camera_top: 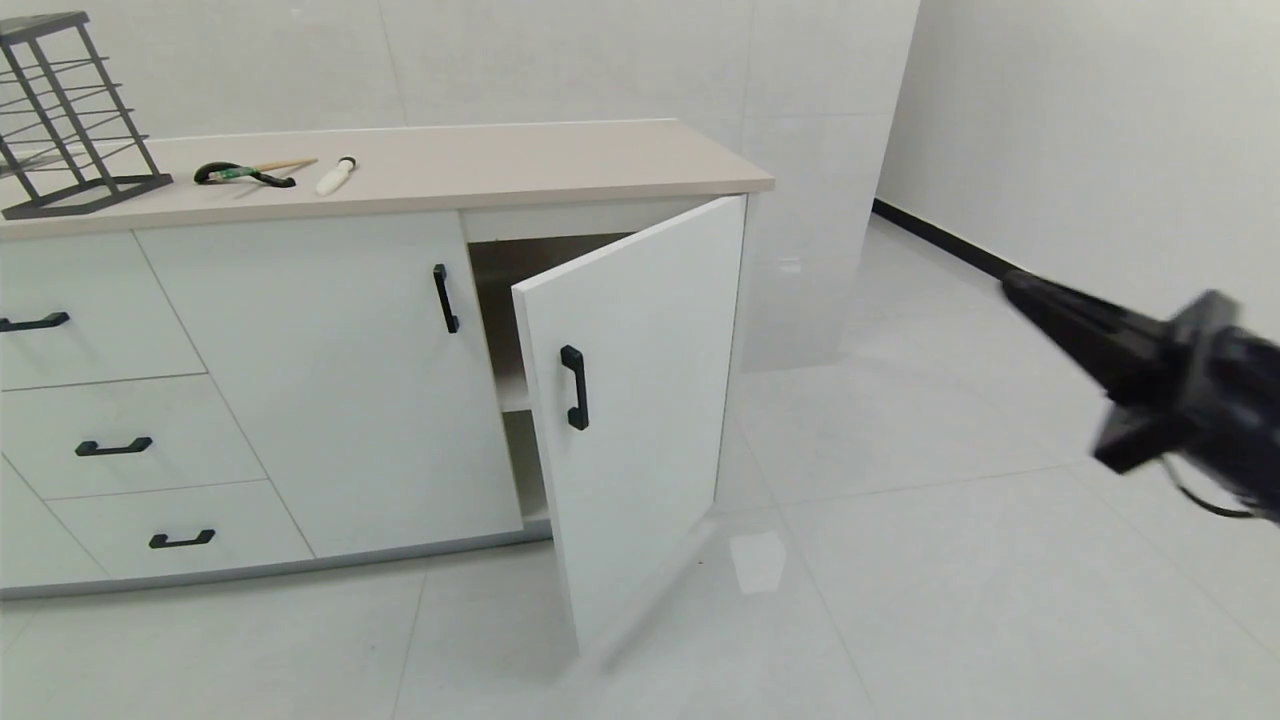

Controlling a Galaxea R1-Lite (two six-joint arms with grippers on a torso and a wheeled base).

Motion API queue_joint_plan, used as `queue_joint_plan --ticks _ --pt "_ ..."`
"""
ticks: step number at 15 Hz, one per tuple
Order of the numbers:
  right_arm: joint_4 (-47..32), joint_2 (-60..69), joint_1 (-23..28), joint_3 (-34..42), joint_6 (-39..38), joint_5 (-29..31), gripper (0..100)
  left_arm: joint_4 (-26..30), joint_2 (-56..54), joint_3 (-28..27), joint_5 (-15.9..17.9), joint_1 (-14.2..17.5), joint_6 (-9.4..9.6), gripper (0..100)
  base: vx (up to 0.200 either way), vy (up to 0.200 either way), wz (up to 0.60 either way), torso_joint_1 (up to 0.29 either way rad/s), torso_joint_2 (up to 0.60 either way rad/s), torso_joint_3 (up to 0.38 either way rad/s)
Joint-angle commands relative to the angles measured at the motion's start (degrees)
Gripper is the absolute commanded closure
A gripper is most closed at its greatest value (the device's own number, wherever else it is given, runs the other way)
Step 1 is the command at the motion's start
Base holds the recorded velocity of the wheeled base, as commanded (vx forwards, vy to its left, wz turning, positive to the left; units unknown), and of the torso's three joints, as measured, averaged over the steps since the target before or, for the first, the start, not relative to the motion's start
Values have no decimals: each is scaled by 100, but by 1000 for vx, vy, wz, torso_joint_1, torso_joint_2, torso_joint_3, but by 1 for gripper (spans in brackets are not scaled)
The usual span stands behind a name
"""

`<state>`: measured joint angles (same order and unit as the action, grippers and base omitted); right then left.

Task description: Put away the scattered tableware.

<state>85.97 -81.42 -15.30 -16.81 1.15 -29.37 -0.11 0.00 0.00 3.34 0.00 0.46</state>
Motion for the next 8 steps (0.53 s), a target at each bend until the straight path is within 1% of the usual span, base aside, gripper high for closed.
queue_joint_plan --ticks 1,2,3,4,5,6,7,8 --pt "-1205 4257 1424 1576 -9 1 100 -7 0 0 9 0 -2 0 0 0 0 0 0 0" --pt "-2348 5356 1679 1497 -9 1 100 -7 0 0 0 0 -2 0 0 0 0 0 0 0" --pt "-3446 6209 1785 1435 35 -16 100 2 0 0 0 0 -2 0 0 0 0 0 0 0" --pt "-4281 6859 1750 1444 88 -16 100 2 0 0 0 0 -2 0 0 0 0 0 0 0" --pt "-4642 7158 1741 1488 123 -16 100 2 0 0 0 0 -2 0 0 0 0 0 0 0" --pt "-5266 7764 1679 1681 158 -25 100 2 0 0 0 0 -2 0 0 0 0 0 0 0" --pt "-5732 8142 1521 1681 184 19 100 2 0 0 0 0 -11 0 0 0 0 0 0 0" --pt "-5907 8142 1521 1681 184 63 100 2 0 0 0 0 -2 0 0 0 0 0 0 0"
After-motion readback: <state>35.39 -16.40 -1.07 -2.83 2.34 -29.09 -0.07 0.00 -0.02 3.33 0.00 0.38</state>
